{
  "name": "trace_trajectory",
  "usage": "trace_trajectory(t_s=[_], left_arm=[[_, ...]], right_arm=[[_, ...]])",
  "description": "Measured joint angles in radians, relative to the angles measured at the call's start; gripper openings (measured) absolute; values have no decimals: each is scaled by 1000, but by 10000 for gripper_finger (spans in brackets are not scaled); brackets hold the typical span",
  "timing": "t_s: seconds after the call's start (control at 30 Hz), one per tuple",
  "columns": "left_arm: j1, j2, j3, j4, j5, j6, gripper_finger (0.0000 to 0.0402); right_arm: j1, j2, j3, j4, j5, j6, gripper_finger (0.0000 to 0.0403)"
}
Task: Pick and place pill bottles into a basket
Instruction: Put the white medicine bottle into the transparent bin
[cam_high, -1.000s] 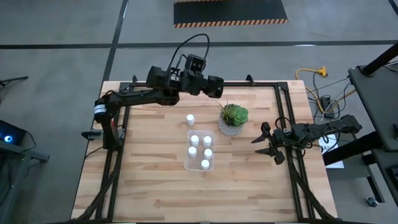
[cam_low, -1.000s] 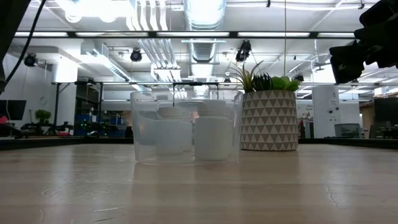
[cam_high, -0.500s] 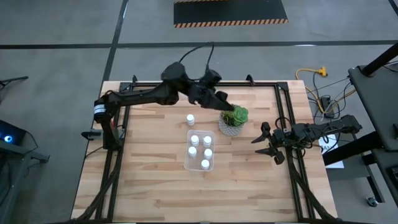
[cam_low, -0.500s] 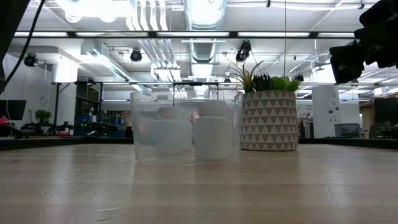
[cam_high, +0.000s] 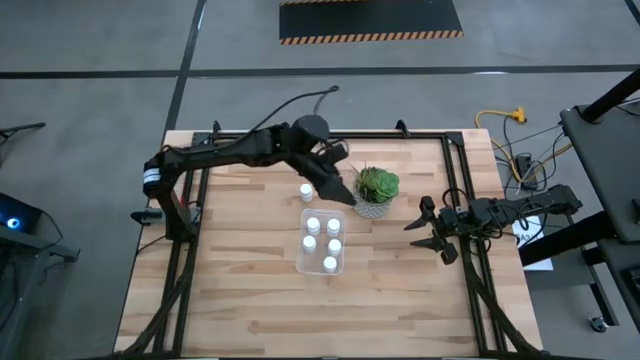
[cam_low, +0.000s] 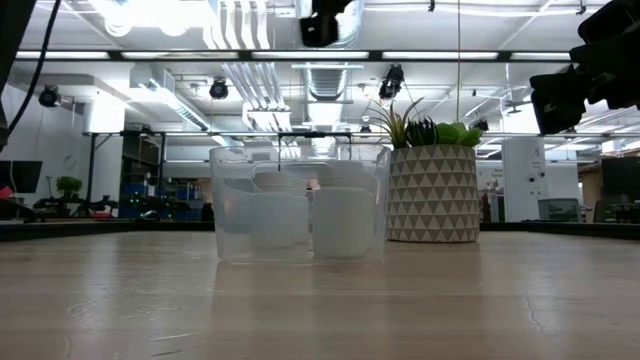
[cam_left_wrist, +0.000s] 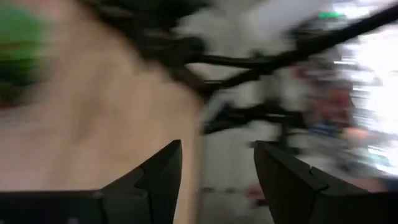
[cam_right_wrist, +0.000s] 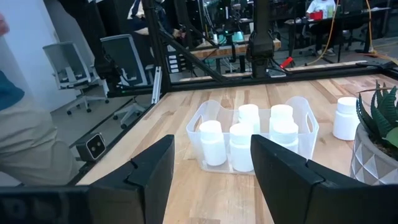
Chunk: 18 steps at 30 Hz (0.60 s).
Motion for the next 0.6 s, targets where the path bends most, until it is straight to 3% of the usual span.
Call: trace_trajectory(t_s=[0.2, 0.27, 0.33, 0.6], left_arm=[[3, -65, 0, -320, -431, 158, 183], [4, -77, 0, -380, -532, 171, 183], [6, -79, 0, -421, -579, 177, 183], [26, 17, -4, -651, -592, 181, 183]], right_arm=[[0, 0, 0, 0, 0, 1, 201], [0, 0, 0, 0, 0, 0, 201], [0, 0, 0, 0, 0, 0, 201], [0, 1, 0, 0, 0, 0, 201]])
